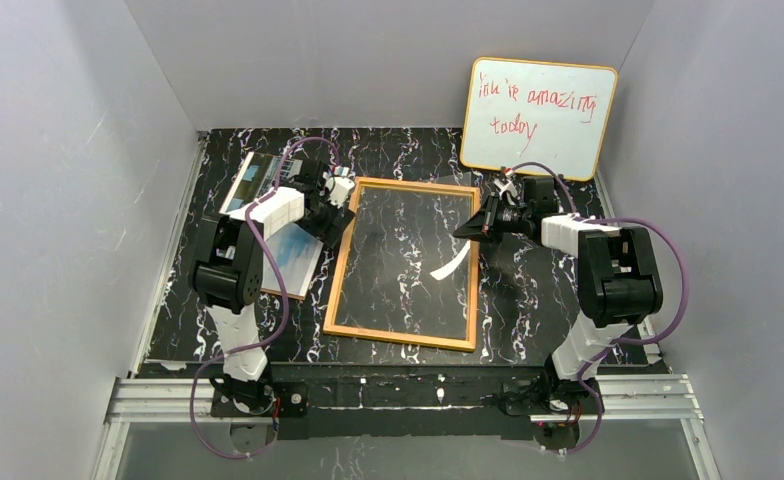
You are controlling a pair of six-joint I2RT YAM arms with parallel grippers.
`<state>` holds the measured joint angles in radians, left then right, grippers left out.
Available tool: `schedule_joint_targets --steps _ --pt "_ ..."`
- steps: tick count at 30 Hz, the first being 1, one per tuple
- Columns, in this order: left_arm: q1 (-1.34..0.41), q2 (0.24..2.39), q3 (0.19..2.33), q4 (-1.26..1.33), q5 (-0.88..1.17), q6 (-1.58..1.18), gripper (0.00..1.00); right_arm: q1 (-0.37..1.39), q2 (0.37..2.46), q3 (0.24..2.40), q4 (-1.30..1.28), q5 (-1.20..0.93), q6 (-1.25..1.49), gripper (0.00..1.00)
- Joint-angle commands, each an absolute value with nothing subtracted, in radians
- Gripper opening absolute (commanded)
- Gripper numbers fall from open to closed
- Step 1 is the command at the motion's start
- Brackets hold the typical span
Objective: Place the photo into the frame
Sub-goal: Place the photo frame item in the photo frame.
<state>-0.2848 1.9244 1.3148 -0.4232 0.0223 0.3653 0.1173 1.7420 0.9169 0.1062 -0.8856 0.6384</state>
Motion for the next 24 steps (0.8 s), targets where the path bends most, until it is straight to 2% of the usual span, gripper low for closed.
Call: schedule_joint_targets --steps 1,24 --pt "-0.285 1.916 1.261 -0.431 0.066 0.360 0.86 0.115 1.726 0.884 0.215 -0.885 0.676 0.01" --pt "-0.284 1.952 1.237 -0.435 0.108 0.378 0.86 0.117 1.727 0.832 0.381 -0.843 0.752 0.01"
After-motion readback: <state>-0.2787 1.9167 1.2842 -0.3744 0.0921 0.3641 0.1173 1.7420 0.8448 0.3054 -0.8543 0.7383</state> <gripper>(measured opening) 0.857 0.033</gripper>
